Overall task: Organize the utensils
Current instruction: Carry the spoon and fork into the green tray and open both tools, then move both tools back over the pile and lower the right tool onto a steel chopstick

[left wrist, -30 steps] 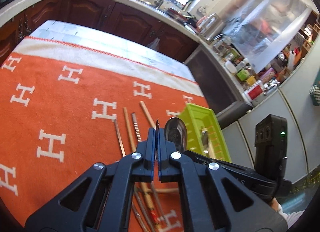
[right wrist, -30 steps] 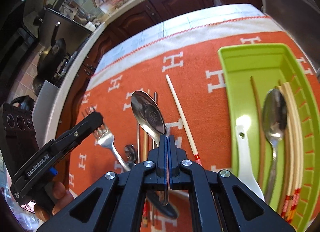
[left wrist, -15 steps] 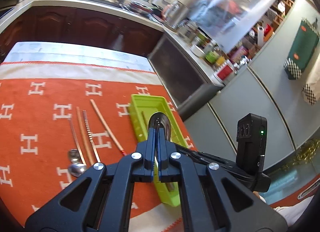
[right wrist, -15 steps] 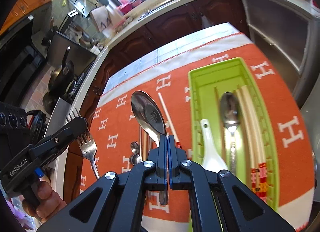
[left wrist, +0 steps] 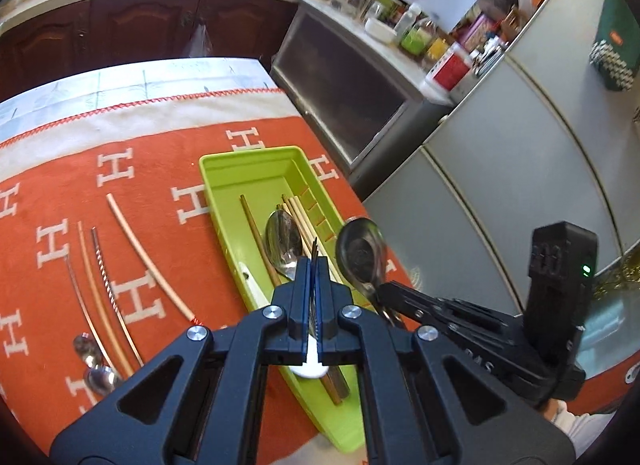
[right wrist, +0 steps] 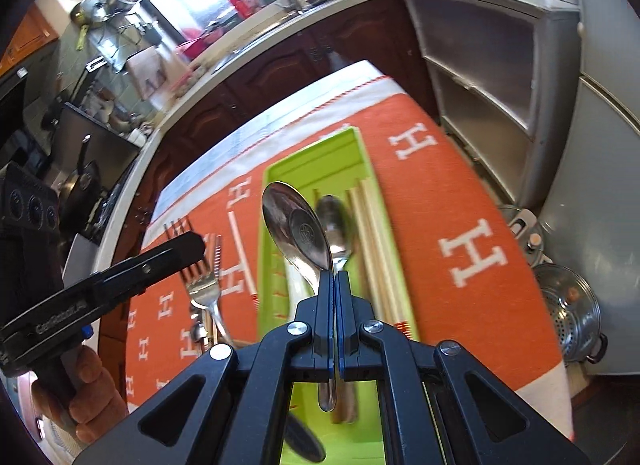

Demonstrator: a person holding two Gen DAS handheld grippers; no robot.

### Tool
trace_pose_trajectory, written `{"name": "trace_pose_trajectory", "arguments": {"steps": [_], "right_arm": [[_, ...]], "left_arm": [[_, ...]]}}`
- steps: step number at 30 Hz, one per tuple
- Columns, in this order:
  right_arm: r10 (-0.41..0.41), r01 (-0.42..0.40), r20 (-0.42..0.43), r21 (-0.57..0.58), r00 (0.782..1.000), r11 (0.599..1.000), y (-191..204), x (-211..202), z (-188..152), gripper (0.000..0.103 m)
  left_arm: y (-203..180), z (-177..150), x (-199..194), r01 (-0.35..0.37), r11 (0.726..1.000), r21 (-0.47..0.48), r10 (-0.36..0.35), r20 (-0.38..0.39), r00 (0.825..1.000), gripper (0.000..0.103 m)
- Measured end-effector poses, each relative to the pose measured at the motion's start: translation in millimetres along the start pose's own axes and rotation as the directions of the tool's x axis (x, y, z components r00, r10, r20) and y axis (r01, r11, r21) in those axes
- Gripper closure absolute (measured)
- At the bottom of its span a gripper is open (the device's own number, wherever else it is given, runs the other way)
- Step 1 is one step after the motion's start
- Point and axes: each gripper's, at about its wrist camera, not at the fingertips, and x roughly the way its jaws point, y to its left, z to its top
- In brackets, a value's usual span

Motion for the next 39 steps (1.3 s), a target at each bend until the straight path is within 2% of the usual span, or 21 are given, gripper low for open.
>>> {"name": "trace_pose_trajectory", "arguments": {"steps": [4, 8, 10, 17, 20, 22, 26, 29, 31, 34, 36, 37, 39], "right_arm": [[-0.027, 0.028, -0.015, 0.019, 1.000, 0.999, -11.8, 11.1, -1.0, 0.102], [-0.043, 0.045, -0.037, 0.027, 0.998, 0.999, -18.4, 28.1, -1.5, 0.102], [-0.058, 0.059, -0.036, 0.024, 0.998, 0.998, -13.5, 37.9, -0.3, 0.102], [-0.065, 0.065, -0.027, 0.000, 0.998, 0.998, 0.0, 53.8, 4.8, 0.094], [-0.054, 0.054, -0.036, -0.006, 0.998, 0.999, 5.5, 56.4, 5.8, 0.093], [-0.051, 0.050, -0.044, -0.019, 0.998, 0.999, 9.6, 58.6, 5.2, 0.093], [-0.036, 0.033, -0.058, -0.049, 0.998, 0.998, 20.5, 59.1, 1.3, 0.093], [-0.017, 0.013, -0.065, -0.067, 0.998, 0.998, 28.1, 55.4, -3.3, 0.092], [-0.007, 0.001, -0.069, -0.084, 0.998, 0.996, 35.2, 54.5, -6.3, 0.087], [0.005, -0.014, -0.071, -0.127, 0.997, 0.992, 48.9, 52.1, -11.2, 0.081], [0.013, -0.025, -0.078, -0.157, 0.997, 0.987, 60.0, 51.0, -14.7, 0.079], [0.020, -0.034, -0.084, -0.175, 0.996, 0.984, 67.3, 51.7, -16.6, 0.078], [0.032, -0.053, -0.099, -0.211, 0.995, 0.976, 81.3, 53.8, -20.4, 0.078]], "left_arm": [[1.8, 6.4, 28.0, -0.017, 1.000, 0.023, 0.018, -0.052, 0.998, 0.103], [1.9, 9.6, 49.4, -0.075, 0.995, 0.061, 0.081, -0.093, 0.992, 0.103], [5.0, 9.0, 53.8, -0.104, 0.993, 0.052, 0.109, -0.105, 0.988, 0.103], [18.6, 0.8, 40.3, -0.112, 0.994, -0.018, 0.109, -0.115, 0.987, 0.102], [21.6, -6.6, 21.7, -0.128, 0.991, -0.026, 0.126, -0.090, 0.988, 0.087], [25.4, -13.3, 5.3, -0.159, 0.987, -0.037, 0.157, -0.063, 0.986, 0.065], [34.8, -26.1, -27.5, -0.199, 0.978, -0.064, 0.198, -0.030, 0.980, 0.061], [44.5, -37.2, -55.1, -0.250, 0.964, -0.086, 0.251, -0.004, 0.968, 0.061], [51.7, -45.2, -74.0, -0.290, 0.951, -0.105, 0.292, 0.012, 0.956, 0.061], [66.6, -59.4, -104.9, -0.346, 0.927, -0.144, 0.355, 0.041, 0.934, 0.060], [74.7, -66.7, -120.1, -0.379, 0.910, -0.166, 0.392, 0.052, 0.919, 0.060], [79.7, -72.2, -128.7, -0.405, 0.897, -0.178, 0.421, 0.056, 0.906, 0.060], [89.0, -81.7, -140.0, -0.428, 0.881, -0.201, 0.447, 0.059, 0.893, 0.060]]}}
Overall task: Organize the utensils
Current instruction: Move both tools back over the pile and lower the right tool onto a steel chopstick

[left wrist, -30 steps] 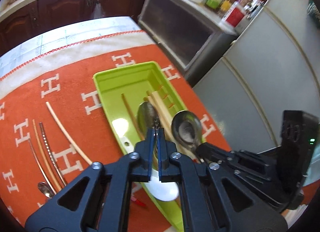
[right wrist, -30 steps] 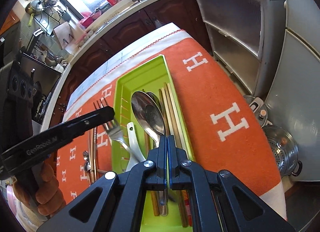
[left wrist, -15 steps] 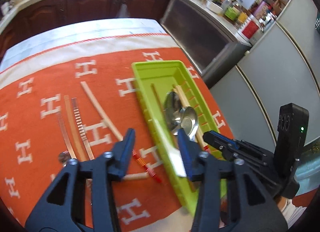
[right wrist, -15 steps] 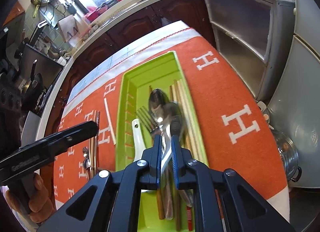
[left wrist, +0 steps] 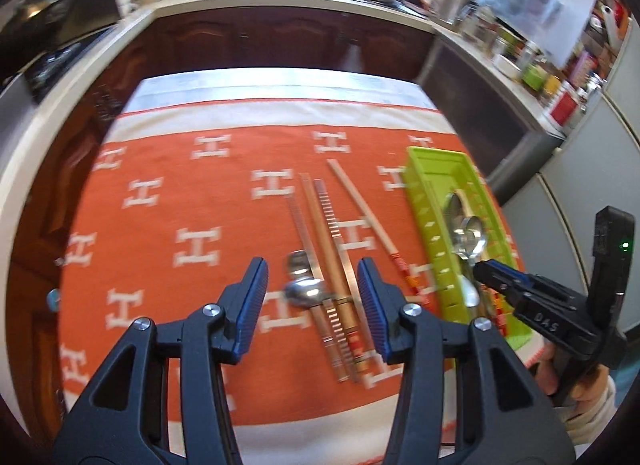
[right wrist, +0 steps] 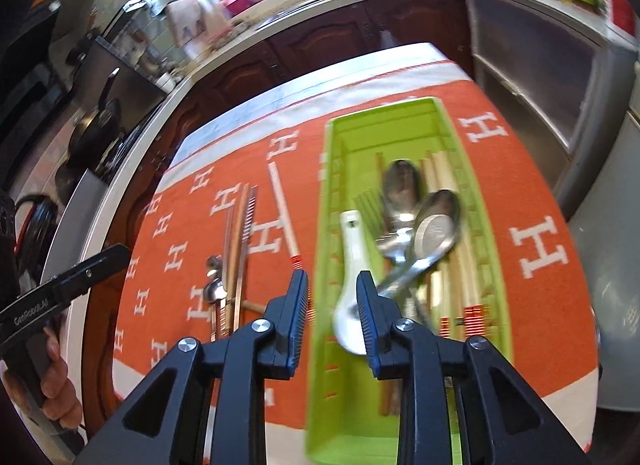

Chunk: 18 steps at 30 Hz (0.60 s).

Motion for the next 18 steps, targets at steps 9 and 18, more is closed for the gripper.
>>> {"name": "trace_pose_trajectory", "arguments": {"steps": [9, 18], "right_arm": [[0.060, -0.068, -0.076, -0.115, 0.995, 0.991, 62.5, 22.9, -3.4, 0.077], [0.066, -0.086, -0.158, -0.125, 0.985, 0.988, 87.9, 77.7, 13.0, 0.077]], "left_arm": [[34.2, -29.6, 15.1, -0.023, 0.998, -0.065, 0.020, -0.056, 0.998, 0.060], [31.9, -36.4, 46.2, -0.011, 0.999, -0.053, 0.007, -0.088, 0.996, 0.060]]}}
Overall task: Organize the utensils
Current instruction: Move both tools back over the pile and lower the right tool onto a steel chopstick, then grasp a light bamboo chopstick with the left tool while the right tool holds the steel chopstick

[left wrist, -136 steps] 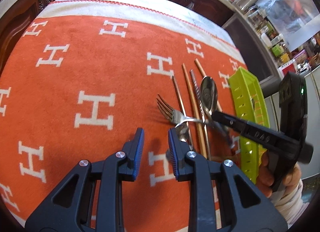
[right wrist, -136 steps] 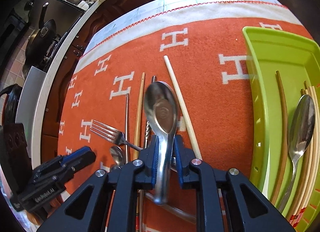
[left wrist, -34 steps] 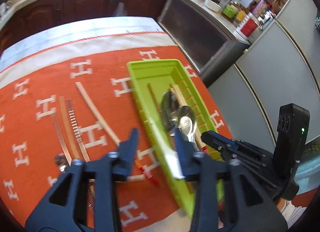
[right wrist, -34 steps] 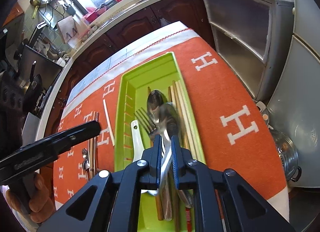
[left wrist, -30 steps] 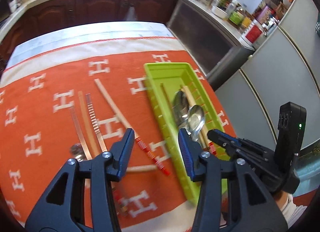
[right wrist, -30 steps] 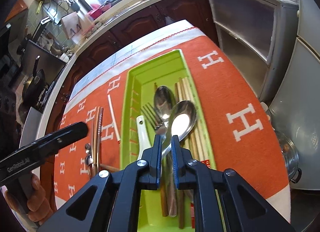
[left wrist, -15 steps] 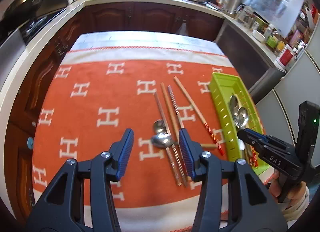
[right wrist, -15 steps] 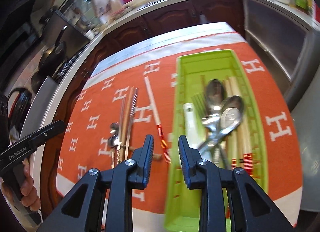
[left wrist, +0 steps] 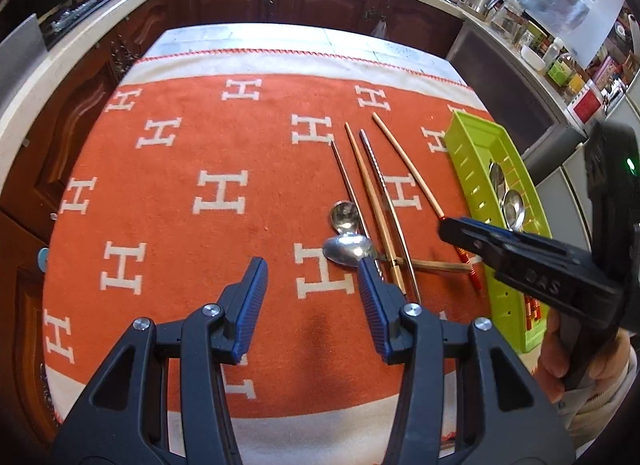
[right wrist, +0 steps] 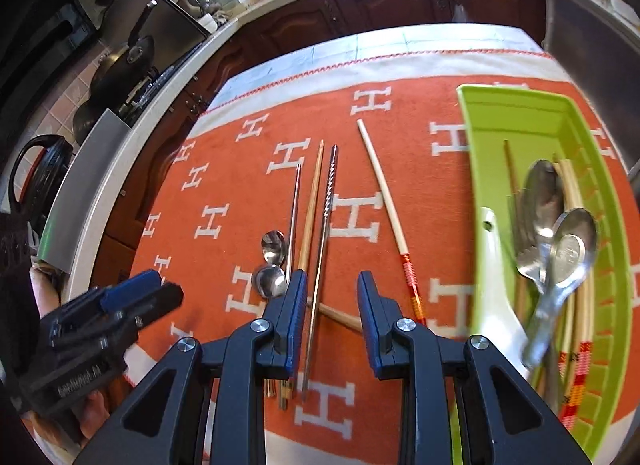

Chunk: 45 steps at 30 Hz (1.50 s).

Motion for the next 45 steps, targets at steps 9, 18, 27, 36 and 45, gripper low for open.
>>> {"name": "trace_pose_trajectory", "arguments": {"steps": [9, 18, 27, 36, 45], "right_arm": [[-0.021, 0.021, -0.069, -0.006, 0.997, 1.000, 2.9, 53.0, 21.3, 0.077], [-0.066, 0.062, -0.089, -0.049, 0.994, 0.997, 11.4, 74.2, 24.5, 0.086], [-0.167, 0.159, -0.045, -0.136, 0.985, 0.978, 25.1, 81.2, 23.0, 0.097], [-0.090, 0.090, -0.013, -0.008, 0.996, 0.996, -1.4, 56.4, 23.6, 0.097], [-0.054, 0.048, 0.068, 0.083, 0.996, 0.995, -31.4, 8.1, 15.7, 0.097]], "left_arm": [[8.0, 3.6, 22.9, 0.028, 1.000, -0.008, -0.028, -0.021, 0.999, 0.060], [17.1, 9.9, 34.9, 0.055, 0.998, -0.037, -0.056, -0.033, 0.998, 0.060], [9.9, 17.7, 38.1, 0.080, 0.996, -0.034, -0.081, -0.029, 0.996, 0.060], [-23.0, 33.2, 39.1, 0.124, 0.992, 0.023, -0.124, 0.022, 0.992, 0.060], [-54.1, 38.7, 67.2, 0.146, 0.988, 0.057, -0.147, 0.016, 0.989, 0.079]]}}
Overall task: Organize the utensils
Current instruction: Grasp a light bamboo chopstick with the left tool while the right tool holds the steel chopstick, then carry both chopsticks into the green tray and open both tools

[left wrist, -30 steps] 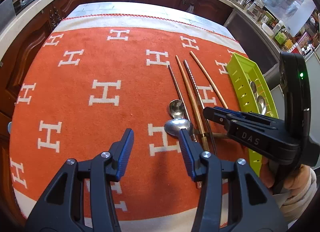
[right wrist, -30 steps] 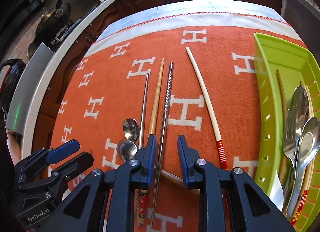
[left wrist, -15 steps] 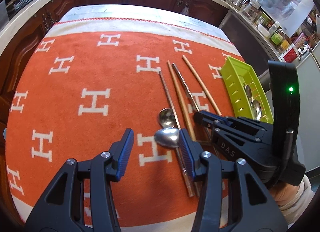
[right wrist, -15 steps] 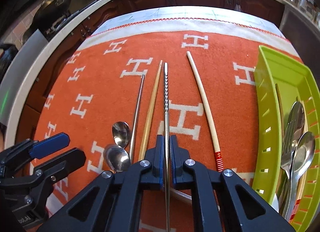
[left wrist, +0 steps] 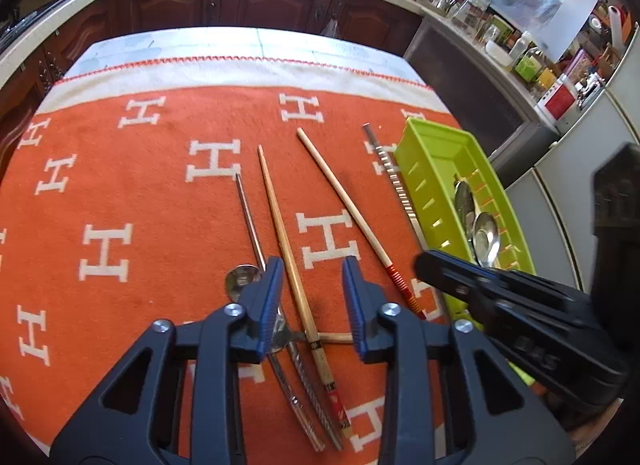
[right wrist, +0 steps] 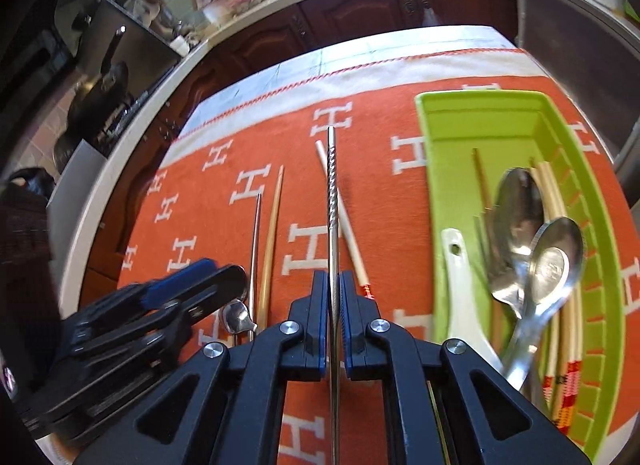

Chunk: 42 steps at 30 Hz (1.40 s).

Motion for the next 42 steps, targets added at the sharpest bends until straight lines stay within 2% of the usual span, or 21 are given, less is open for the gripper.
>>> {"name": "trace_pose_trajectory", "arguments": {"steps": [3, 14, 17, 19, 22, 28, 34, 38, 42], "right_arm": [[0.011, -0.011, 0.011, 0.021, 1.000, 1.000, -8.2, -10.3, -3.4, 0.097], [0.045, -0.047, 0.027, 0.047, 0.999, 0.998, -24.2, -27.9, -15.3, 0.098], [0.052, -0.053, 0.029, 0.050, 0.998, 0.997, -24.3, -27.5, -16.6, 0.098], [0.055, -0.057, 0.029, 0.055, 0.998, 0.997, -25.1, -28.4, -18.3, 0.098], [0.058, -0.059, 0.030, 0.060, 0.998, 0.996, -28.2, -32.1, -21.8, 0.098], [0.063, -0.067, 0.058, 0.078, 0.996, 0.995, -34.9, -52.4, -26.6, 0.098], [0.061, -0.073, 0.100, 0.121, 0.993, 0.990, -54.5, -82.8, -31.8, 0.098], [0.033, -0.052, 0.121, 0.158, 0.992, 0.986, -74.0, -102.1, -36.1, 0.097], [-0.009, -0.013, 0.124, 0.180, 0.992, 0.984, -93.4, -113.4, -38.1, 0.097]], "left_arm": [[-1.0, -0.3, 13.0, -0.017, 1.000, -0.007, 0.017, -0.024, 1.000, 0.083], [-3.4, -4.0, 41.0, -0.084, 0.996, -0.007, 0.083, -0.085, 0.993, 0.084], [-14.1, -4.5, 46.0, -0.152, 0.987, 0.045, 0.155, -0.065, 0.986, 0.088], [-24.6, -6.0, 50.2, -0.227, 0.969, 0.097, 0.233, -0.047, 0.971, 0.097], [-32.9, -5.1, 53.1, -0.253, 0.961, 0.113, 0.261, -0.056, 0.964, 0.099], [-30.9, 3.3, 39.6, -0.157, 0.987, 0.022, 0.158, -0.130, 0.979, 0.099], [-44.2, 18.0, -1.1, -0.043, 0.998, -0.038, 0.038, -0.115, 0.993, 0.099], [-64.7, 29.5, -24.8, 0.039, 0.999, -0.037, -0.042, -0.095, 0.995, 0.099], [-97.4, 38.6, -24.8, 0.101, 0.995, -0.013, -0.102, -0.111, 0.989, 0.099]]}}
